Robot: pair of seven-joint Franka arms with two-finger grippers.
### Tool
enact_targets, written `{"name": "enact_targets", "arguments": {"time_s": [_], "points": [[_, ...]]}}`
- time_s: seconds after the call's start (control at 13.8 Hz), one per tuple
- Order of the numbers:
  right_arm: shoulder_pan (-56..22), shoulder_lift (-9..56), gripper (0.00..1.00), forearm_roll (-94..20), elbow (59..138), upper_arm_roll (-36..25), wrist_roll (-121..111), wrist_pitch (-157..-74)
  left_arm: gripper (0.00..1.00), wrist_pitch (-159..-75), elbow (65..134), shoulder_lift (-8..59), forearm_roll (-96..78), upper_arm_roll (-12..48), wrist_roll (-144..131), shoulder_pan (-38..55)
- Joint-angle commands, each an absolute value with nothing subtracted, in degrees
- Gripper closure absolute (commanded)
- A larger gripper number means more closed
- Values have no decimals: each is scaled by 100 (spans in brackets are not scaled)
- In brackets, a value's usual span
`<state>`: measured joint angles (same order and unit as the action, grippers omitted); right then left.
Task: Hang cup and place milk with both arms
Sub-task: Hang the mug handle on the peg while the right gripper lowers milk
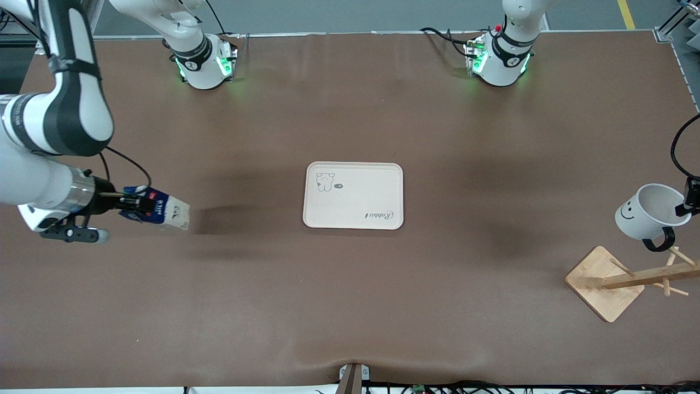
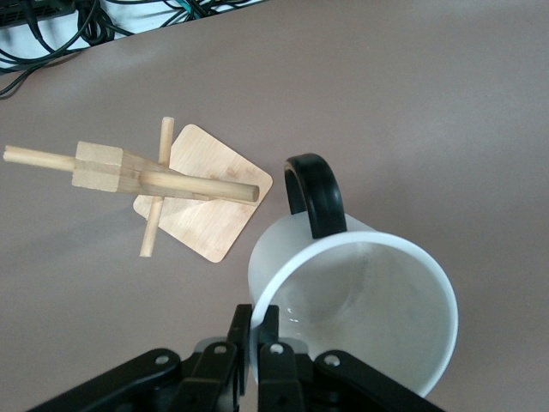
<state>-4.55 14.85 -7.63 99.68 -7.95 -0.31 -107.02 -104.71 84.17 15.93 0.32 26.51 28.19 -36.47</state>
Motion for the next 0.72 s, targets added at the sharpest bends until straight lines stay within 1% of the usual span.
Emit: {"name": "enact_targets", "arguments": {"time_s": [0.0,0.14,0.29,0.43,0.51,0.58,0.65], "points": [[33,1020,100,-738,10914,-659,-448,-11100,100,-10485,8244,1748,-123,2698,2971,-3718],[280,932,100,-738,11187,-659,-693,-11232,100,-10485,8157,1854,-167,2698,3049,-3788],[325,713,100,-738,11608,-659,-729,-11442,100,-10485,7999,2021,-176,2707,3181,-3806],[299,336,100,-738,12406,-659,-721,-12187,100,-10503,7884,2179,-193,2707,3348,-3840],[325,247,100,-747,12758,-659,-712,-12538,100,-10581,7875,2223,-263,2707,3453,-3902],[360,272,100,-747,12883,-659,-712,-12707,100,-10626,7884,2241,-325,2698,3550,-3920],[395,281,100,-747,12876,-659,-703,-12709,100,-10643,7875,2285,-334,2698,3603,-3920]]}}
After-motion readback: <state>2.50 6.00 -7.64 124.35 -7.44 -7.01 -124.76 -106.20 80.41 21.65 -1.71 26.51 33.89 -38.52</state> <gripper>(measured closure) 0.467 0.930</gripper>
